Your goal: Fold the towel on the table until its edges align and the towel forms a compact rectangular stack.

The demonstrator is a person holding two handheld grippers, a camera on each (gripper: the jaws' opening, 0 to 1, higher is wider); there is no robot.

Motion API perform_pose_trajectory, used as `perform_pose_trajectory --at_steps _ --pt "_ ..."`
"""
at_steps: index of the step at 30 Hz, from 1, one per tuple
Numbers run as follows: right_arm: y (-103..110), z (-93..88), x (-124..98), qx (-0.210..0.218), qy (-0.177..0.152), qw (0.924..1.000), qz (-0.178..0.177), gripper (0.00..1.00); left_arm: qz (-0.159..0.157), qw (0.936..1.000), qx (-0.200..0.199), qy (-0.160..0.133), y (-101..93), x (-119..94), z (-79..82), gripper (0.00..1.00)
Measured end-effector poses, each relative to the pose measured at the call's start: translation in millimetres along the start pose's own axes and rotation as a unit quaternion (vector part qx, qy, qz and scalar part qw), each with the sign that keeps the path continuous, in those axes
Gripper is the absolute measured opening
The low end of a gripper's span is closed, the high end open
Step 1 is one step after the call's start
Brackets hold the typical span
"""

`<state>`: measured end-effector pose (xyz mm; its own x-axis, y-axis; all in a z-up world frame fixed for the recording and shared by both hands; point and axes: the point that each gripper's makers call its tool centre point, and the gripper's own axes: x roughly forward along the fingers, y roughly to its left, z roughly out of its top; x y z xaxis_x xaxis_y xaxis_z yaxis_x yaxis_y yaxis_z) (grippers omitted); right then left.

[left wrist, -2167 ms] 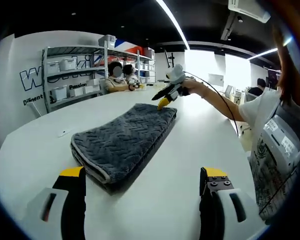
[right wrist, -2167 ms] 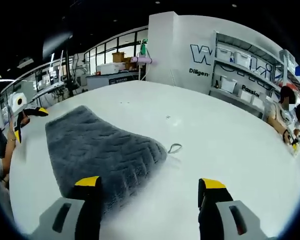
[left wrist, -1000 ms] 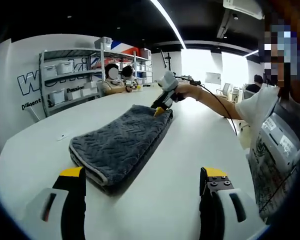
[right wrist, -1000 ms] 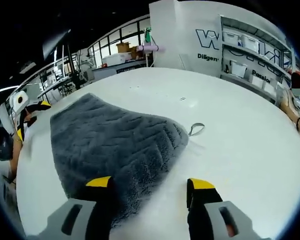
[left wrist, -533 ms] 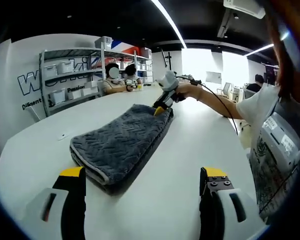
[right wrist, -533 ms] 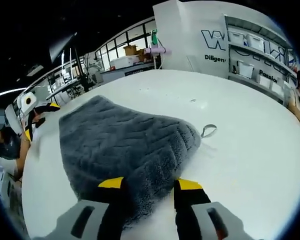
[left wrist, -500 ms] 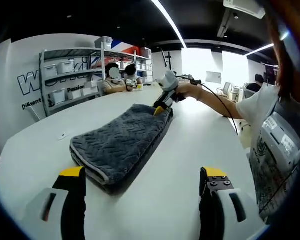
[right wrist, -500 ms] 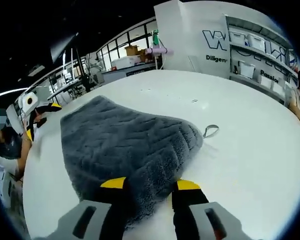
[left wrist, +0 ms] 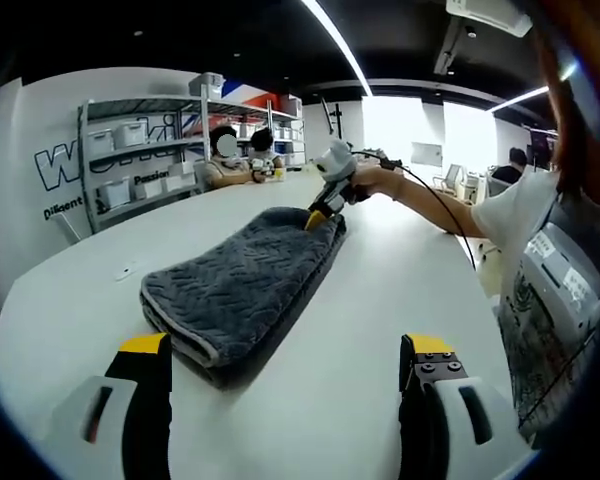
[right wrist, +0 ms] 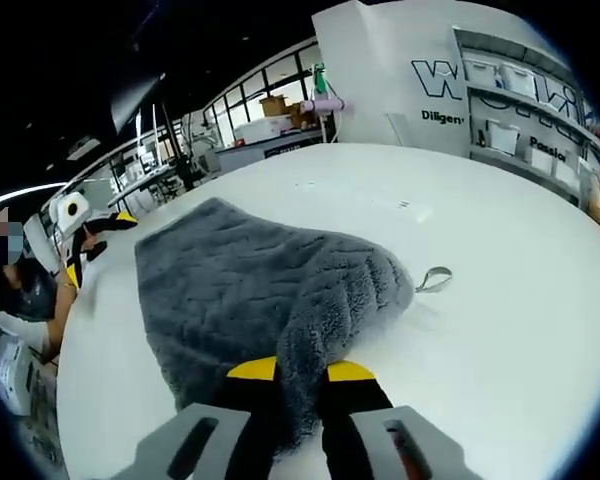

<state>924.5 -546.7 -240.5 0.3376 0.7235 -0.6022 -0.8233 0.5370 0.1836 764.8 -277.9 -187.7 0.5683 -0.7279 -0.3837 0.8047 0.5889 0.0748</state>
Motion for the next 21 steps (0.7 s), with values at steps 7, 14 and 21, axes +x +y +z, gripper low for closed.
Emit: perform_pose_trajectory --at_steps 7,14,21 --pt "1.2 -0.6 -6.4 -0.014 0.011 0.9998 0.000 0.12 0.002 1.0000 0.000 0.001 -0.7 -0.4 -0.9 1.00" --pt "-2.6 -5.8 -15.8 -0.016 0.015 0.9997 -0.004 0.12 0.001 1.0000 0.001 0.002 -1.0 -0.7 -1.0 1.00" --pt "-6.2 -12.6 -28.3 -0.024 0.030 0.9991 -0.018 0.12 0.000 1.0000 0.001 0.005 -1.3 -0.2 -2.7 1.00"
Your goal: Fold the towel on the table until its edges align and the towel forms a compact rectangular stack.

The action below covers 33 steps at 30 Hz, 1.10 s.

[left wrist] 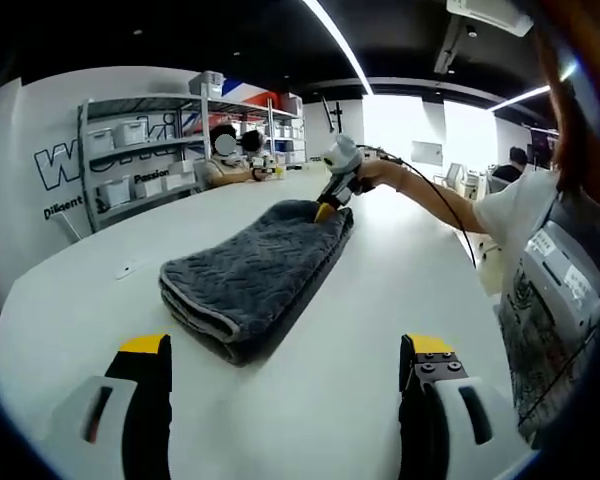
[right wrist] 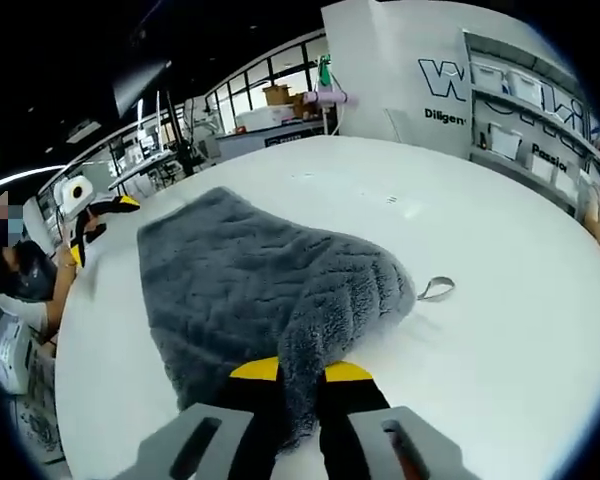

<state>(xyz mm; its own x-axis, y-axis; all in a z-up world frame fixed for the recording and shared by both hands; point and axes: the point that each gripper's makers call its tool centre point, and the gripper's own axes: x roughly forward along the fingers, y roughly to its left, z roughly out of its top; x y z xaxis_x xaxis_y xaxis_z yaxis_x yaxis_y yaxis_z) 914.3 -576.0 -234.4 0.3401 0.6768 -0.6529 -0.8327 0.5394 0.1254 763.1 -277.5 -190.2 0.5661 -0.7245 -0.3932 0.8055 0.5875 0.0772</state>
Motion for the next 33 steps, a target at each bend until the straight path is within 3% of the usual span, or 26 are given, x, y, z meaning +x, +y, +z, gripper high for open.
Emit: perform_pose_trajectory --at_steps 20,33 --pt "-34.6 -13.6 -22.0 0.005 0.031 0.9988 -0.037 0.13 -0.009 1.0000 -0.002 0.001 -5.1 0.3 -0.6 1.00" --pt "-66.6 -24.8 -39.6 -0.017 0.080 0.9917 -0.099 0.13 -0.008 1.0000 -0.002 0.005 -3.4 0.2 -2.1 1.00"
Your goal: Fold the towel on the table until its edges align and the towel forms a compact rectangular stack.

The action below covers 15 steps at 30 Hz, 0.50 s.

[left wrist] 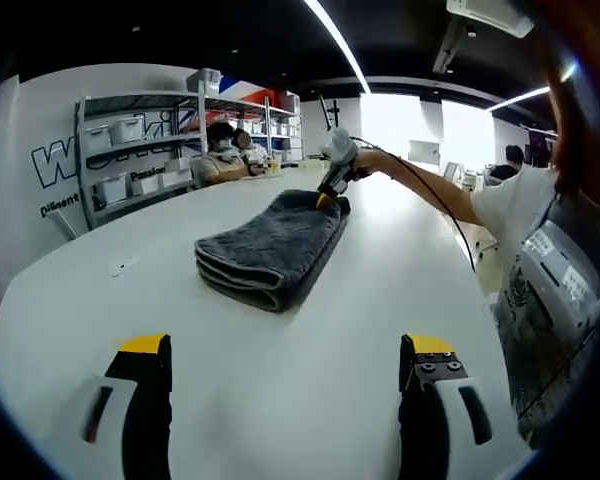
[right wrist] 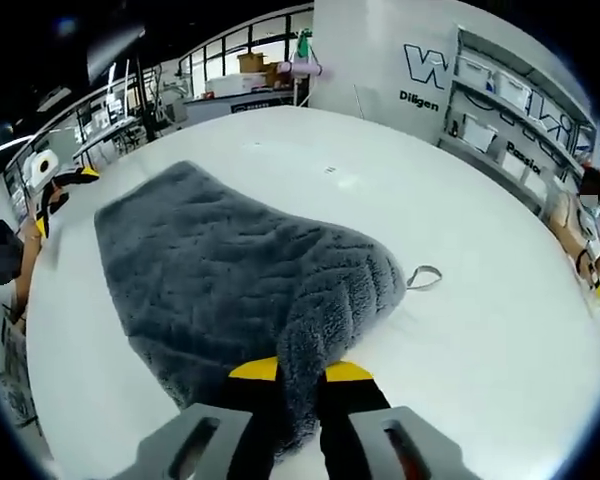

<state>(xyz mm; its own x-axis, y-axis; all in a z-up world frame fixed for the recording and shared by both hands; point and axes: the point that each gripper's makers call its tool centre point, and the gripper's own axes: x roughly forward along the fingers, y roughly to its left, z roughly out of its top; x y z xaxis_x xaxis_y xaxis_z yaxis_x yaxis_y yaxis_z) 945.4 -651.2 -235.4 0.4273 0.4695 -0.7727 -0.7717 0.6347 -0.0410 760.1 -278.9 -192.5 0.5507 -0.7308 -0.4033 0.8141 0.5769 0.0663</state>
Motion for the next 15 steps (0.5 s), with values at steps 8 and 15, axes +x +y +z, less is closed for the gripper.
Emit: perform_pose_trajectory --at_steps 8,15 --pt "-15.0 -6.0 -4.5 -0.017 0.026 0.9987 -0.040 0.13 0.003 1.0000 0.000 0.001 1.3 -0.9 0.4 1.00" --pt "-24.8 -9.6 -6.2 -0.036 0.050 0.9951 -0.077 0.14 0.002 1.0000 0.001 0.002 -0.3 -0.4 -0.4 1.00"
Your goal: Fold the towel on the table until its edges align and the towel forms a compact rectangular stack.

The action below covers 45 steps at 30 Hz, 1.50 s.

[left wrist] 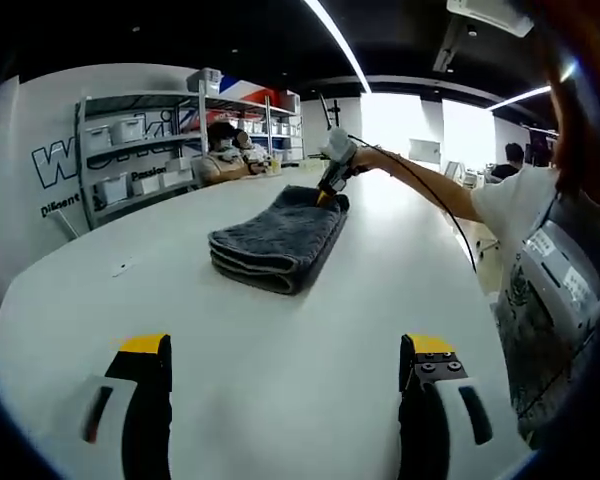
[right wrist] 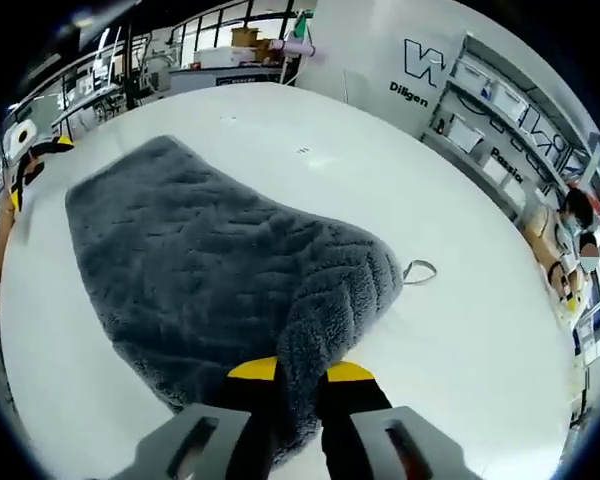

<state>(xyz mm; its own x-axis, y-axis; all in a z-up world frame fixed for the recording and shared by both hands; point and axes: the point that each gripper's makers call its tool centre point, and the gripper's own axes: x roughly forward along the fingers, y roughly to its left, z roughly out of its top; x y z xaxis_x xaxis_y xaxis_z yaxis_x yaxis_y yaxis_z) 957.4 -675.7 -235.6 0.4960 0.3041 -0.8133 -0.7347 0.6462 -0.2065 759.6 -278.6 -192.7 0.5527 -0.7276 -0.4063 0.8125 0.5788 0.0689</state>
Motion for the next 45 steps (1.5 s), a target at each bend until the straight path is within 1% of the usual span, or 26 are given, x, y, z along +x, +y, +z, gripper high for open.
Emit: perform_pose_trajectory --at_steps 3,13,19,24,30,36,41,45 --pt "-4.5 -0.7 0.4 -0.003 0.004 0.9999 -0.012 0.14 0.000 1.0000 0.001 0.002 -0.7 0.3 -0.8 1.00" --pt "-10.2 5.6 -8.4 -0.009 0.004 0.9998 -0.020 0.14 0.000 1.0000 0.001 0.002 -1.8 0.5 -1.6 1.00" --pt "-6.5 16.1 -20.1 -0.013 -0.007 0.9994 -0.031 0.13 0.001 1.0000 0.001 0.001 -0.7 -0.4 -1.2 1.00" --pt "-4.2 30.0 -31.9 -0.024 -0.021 0.9988 -0.038 0.13 -0.001 1.0000 0.003 0.005 -1.7 -0.4 -2.0 1.00" --pt "10.8 47.5 -43.8 -0.052 -0.029 0.9975 -0.038 0.12 -0.002 1.0000 0.004 0.001 -2.1 -1.4 -0.3 1.00" --pt "32.8 70.9 -53.3 -0.087 -0.041 0.9949 -0.029 0.12 -0.003 1.0000 0.006 0.003 -1.9 -1.3 -0.5 1.00" --pt "49.7 85.5 -58.6 -0.112 -0.045 0.9924 -0.023 0.12 -0.005 1.0000 0.008 0.003 -1.4 -1.7 -0.1 1.00" --pt "64.8 99.7 -63.4 -0.130 -0.058 0.9898 -0.014 0.11 -0.007 0.9999 0.009 0.007 -2.7 -0.9 -1.5 1.00"
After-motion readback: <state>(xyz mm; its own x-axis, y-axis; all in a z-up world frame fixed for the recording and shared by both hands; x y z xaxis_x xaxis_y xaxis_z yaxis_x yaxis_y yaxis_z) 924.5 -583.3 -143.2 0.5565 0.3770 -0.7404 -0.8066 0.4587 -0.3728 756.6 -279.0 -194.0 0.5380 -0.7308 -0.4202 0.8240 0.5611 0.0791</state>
